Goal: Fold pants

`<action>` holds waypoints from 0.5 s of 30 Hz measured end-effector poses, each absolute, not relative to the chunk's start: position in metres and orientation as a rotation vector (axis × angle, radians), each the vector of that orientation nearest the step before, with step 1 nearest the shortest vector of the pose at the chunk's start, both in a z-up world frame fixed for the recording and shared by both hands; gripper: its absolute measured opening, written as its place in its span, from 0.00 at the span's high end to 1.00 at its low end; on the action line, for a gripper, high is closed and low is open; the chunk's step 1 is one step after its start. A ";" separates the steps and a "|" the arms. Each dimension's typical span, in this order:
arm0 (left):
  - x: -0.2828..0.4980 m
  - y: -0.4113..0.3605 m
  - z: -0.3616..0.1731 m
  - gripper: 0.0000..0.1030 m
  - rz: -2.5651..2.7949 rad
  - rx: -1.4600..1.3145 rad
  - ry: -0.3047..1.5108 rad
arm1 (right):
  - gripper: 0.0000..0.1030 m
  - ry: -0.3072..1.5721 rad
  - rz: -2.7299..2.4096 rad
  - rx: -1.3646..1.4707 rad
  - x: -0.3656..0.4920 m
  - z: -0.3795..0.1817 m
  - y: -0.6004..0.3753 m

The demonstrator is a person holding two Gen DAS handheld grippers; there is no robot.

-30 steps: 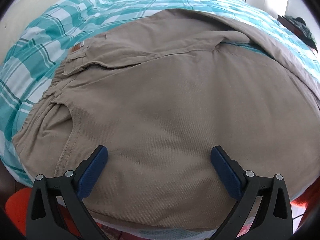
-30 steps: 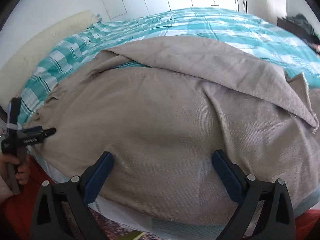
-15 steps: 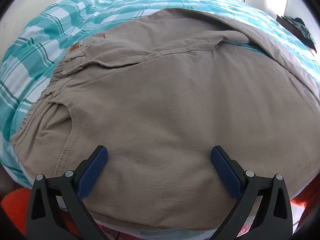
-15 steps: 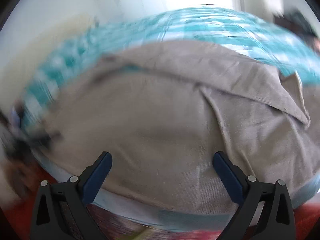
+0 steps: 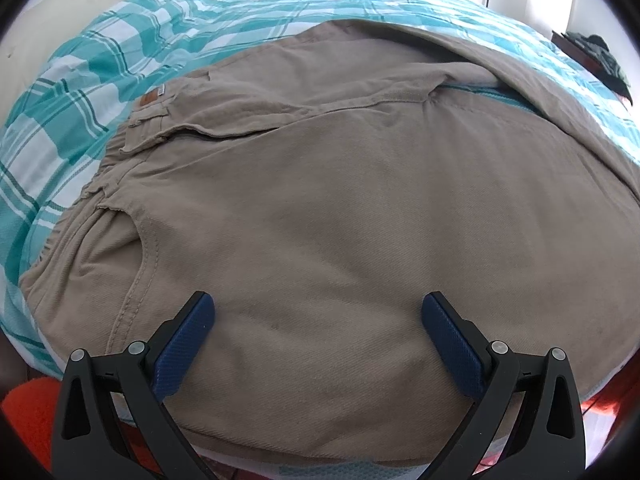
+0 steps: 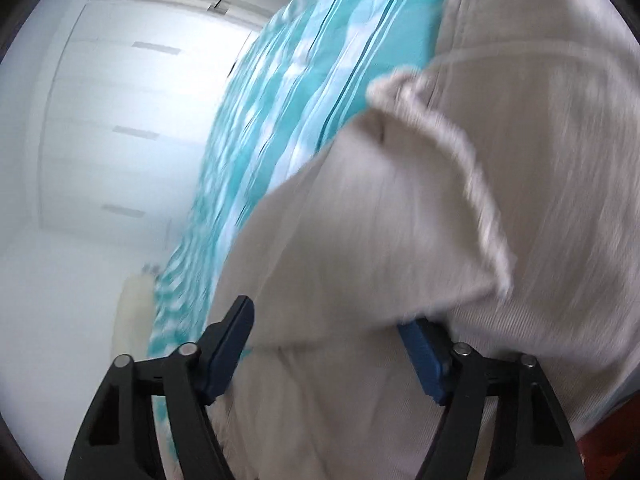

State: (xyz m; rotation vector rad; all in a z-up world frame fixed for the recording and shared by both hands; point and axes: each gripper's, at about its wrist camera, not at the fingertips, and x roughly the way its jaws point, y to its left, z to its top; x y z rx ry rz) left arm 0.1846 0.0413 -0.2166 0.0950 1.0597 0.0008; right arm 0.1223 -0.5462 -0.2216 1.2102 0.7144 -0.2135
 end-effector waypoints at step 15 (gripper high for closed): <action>0.274 0.060 -0.132 0.01 -0.331 -0.531 1.078 | 0.95 0.592 0.124 0.843 0.116 -0.063 -0.524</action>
